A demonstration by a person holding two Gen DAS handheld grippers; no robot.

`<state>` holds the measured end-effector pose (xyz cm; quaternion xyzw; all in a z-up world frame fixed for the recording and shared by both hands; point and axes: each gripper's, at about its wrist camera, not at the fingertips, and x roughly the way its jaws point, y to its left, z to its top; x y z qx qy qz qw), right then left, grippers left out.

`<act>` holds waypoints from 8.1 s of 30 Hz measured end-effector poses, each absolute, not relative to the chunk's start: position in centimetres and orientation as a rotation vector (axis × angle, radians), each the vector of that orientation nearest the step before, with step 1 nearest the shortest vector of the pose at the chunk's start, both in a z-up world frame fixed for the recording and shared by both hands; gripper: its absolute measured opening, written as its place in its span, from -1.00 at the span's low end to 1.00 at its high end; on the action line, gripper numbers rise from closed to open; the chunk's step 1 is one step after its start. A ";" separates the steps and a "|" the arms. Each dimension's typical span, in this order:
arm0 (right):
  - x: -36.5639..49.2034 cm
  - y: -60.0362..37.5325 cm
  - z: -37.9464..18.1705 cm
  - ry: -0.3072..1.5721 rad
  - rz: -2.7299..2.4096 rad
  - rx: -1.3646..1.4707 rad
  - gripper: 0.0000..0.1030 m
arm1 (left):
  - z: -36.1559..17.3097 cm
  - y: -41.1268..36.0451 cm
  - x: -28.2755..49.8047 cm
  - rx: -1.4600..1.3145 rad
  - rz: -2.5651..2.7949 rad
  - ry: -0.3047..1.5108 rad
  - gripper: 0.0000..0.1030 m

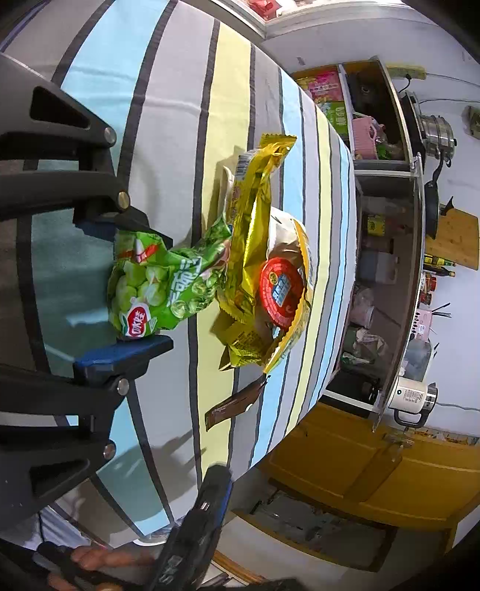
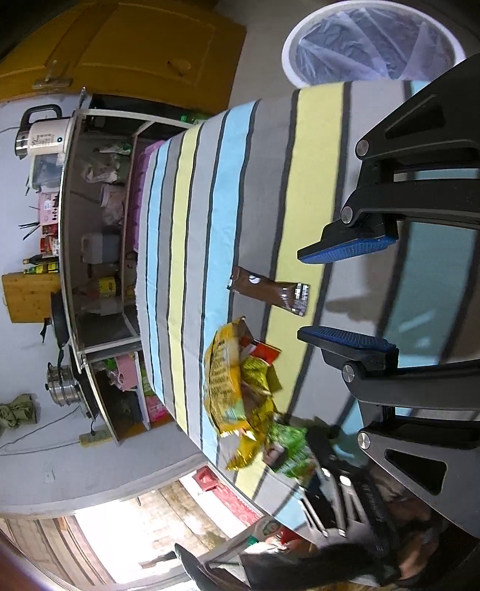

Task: Collect trash
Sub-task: 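Grasp the green snack bag with the left tool while the right tool grasps the brown wrapper, then lift both held wrappers and carry them over the white wastebasket, then open both tools over the wastebasket to drop the green bag and brown wrapper, then move both tools back to the gold wrappers on the table, then grasp the long yellow wrapper strip with the right tool while the left tool grasps the small gold packet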

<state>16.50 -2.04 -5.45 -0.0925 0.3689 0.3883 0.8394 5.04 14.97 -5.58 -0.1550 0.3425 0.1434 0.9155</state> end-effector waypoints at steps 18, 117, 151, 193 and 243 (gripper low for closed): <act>20.9 3.1 -8.3 0.882 0.761 -0.223 -0.57 | -5.4 15.8 4.0 -0.359 0.236 0.655 -0.10; 22.7 -31.3 -7.8 0.827 0.316 0.210 -0.25 | -2.4 -9.6 23.1 -0.132 -0.324 0.780 0.15; 13.9 -18.5 -1.1 0.676 0.652 0.049 -0.25 | 2.2 3.9 9.1 -0.196 -0.027 0.554 0.15; 12.0 4.6 -2.3 0.630 0.989 -0.301 0.03 | -2.7 23.2 1.0 -0.385 0.384 0.527 0.21; 17.1 -1.2 -2.6 0.696 0.847 -0.148 -0.93 | -4.6 24.2 7.0 -0.551 0.344 0.652 -0.67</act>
